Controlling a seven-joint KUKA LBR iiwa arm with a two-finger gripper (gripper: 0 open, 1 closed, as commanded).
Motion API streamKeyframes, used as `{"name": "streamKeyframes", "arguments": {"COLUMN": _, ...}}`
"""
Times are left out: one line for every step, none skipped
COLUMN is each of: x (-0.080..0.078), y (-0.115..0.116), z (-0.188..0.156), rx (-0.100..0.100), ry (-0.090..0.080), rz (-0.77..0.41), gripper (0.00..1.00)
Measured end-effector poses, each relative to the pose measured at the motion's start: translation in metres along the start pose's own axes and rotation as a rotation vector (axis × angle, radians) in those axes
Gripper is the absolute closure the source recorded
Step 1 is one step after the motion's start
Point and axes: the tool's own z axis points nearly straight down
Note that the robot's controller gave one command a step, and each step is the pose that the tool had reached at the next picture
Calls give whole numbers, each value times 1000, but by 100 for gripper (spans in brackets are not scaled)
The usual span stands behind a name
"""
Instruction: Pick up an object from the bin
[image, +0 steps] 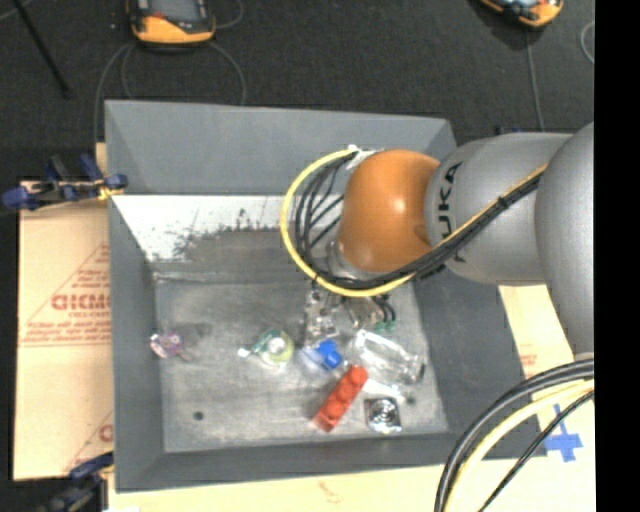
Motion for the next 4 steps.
{"name": "streamKeyframes", "arguments": {"x": 1, "y": 1, "z": 2, "rx": -3, "ry": 5, "rz": 2, "gripper": 0}}
{"name": "streamKeyframes", "arguments": {"x": -10, "y": -14, "z": 39, "rx": -5, "ry": 3, "rz": 283, "gripper": 0}}
{"name": "streamKeyframes", "arguments": {"x": 7, "y": 27, "z": 38, "rx": -4, "ry": 1, "rz": 326, "gripper": 0}}
{"name": "streamKeyframes", "arguments": {"x": 5, "y": 26, "z": 36, "rx": -4, "ry": -6, "rz": 328, "gripper": 100}}
